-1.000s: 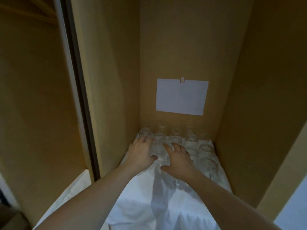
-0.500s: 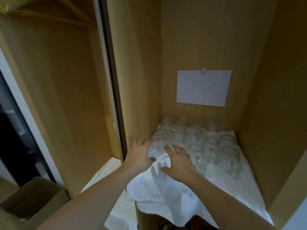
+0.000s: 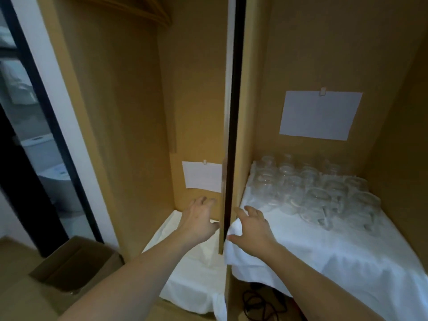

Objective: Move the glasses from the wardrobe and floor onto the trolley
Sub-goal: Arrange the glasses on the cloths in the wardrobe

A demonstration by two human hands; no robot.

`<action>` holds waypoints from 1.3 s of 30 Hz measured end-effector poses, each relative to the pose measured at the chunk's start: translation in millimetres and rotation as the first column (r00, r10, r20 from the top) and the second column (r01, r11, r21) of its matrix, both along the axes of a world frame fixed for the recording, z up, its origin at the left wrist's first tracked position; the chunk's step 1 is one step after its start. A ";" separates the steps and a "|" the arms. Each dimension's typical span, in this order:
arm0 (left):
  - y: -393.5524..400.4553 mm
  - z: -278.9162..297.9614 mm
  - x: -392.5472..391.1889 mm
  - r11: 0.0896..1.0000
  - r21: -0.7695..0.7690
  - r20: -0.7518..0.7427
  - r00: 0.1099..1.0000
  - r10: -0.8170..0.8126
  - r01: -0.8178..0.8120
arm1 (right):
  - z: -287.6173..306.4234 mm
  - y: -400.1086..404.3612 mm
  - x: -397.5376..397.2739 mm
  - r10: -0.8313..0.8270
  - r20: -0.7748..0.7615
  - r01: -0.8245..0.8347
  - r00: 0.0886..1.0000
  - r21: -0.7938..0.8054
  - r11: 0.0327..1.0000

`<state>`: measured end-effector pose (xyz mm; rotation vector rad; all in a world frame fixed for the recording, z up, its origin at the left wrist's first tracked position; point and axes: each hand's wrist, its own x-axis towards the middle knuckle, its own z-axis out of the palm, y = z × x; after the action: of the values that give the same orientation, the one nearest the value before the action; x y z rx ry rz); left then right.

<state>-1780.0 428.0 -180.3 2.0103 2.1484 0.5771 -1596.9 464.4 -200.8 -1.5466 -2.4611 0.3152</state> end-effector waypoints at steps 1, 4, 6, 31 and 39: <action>-6.4 -3.6 -13.1 1.000 -0.009 0.002 1.000 0.016 -0.016 | -2.8 -6.7 -12.6 0.001 0.009 -0.001 1.000 -0.007 1.000; -23.9 -14.0 -50.9 0.997 -0.020 0.039 0.997 0.069 -0.068 | -11.6 -22.4 -47.5 0.002 0.029 -0.001 1.000 -0.031 1.000; -34.2 -21.7 -73.9 0.995 -0.033 0.067 0.993 0.099 -0.097 | -20.4 -33.0 -66.5 0.009 0.040 -0.007 0.999 -0.054 0.998; 66.1 -37.8 -221.0 0.914 -0.212 -0.004 0.936 0.353 -0.345 | -58.0 100.6 -213.3 0.115 -0.164 -0.158 0.980 -0.279 0.947; 116.6 -50.2 -205.5 0.935 -0.264 -0.094 0.971 0.221 -0.238 | -75.2 156.5 -215.0 0.032 -0.230 -0.111 0.973 -0.341 0.933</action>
<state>-1985.5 544.7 -230.5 1.6679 2.3679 0.2270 -1811.8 621.0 -276.1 -1.4495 -2.3791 0.9353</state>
